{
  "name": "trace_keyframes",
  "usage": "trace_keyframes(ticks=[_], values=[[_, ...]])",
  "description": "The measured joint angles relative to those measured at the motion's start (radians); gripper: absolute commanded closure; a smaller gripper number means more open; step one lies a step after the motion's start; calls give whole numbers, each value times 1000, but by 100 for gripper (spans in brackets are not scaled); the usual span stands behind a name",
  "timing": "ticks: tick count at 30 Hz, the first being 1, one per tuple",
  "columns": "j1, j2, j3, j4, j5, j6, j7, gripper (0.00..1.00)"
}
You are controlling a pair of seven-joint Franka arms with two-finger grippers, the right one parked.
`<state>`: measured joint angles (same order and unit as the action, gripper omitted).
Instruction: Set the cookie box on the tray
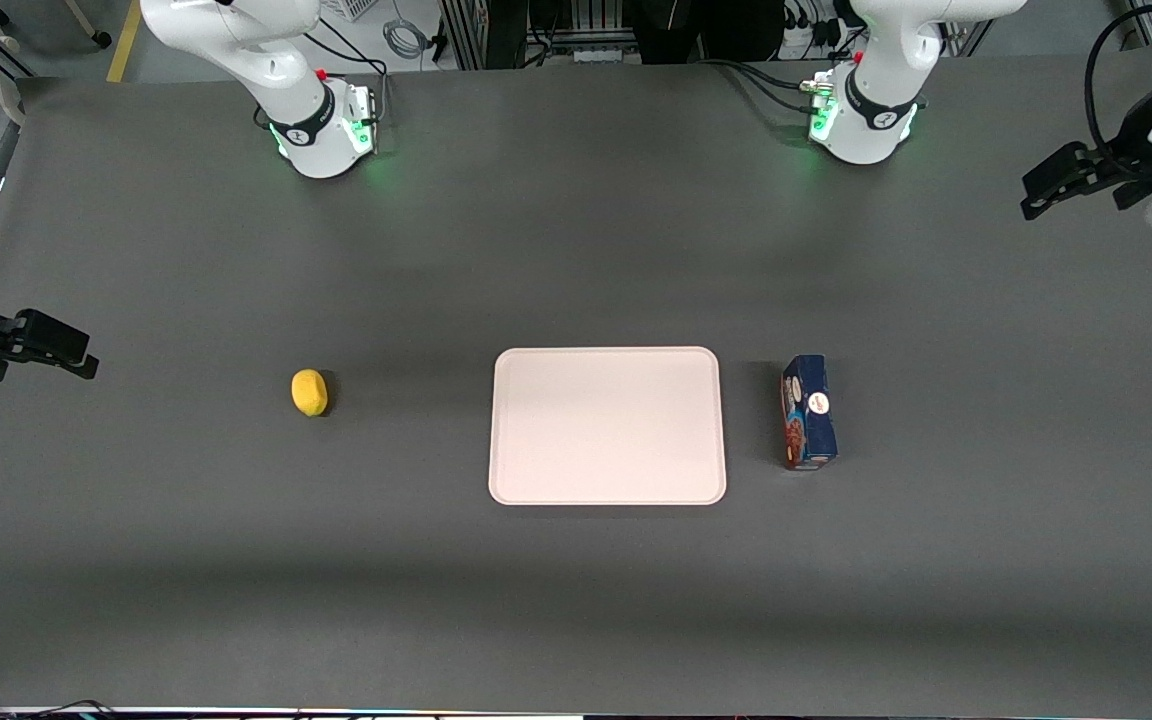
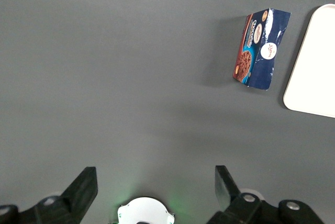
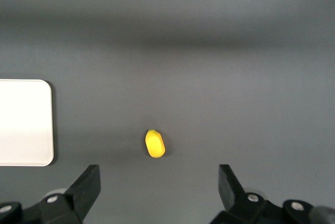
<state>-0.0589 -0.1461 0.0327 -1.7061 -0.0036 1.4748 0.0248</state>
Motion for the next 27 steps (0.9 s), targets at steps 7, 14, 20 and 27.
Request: trace_keyframes(ticks=[7,14,20,27], values=[[-1,5,-7,0,0,7,0,0],[-4,20,-29,-1,0,14,0,0],[-9,71,-122,-15,0,56,0,0],[-17,175,-234,-38,1,143,-1,0]])
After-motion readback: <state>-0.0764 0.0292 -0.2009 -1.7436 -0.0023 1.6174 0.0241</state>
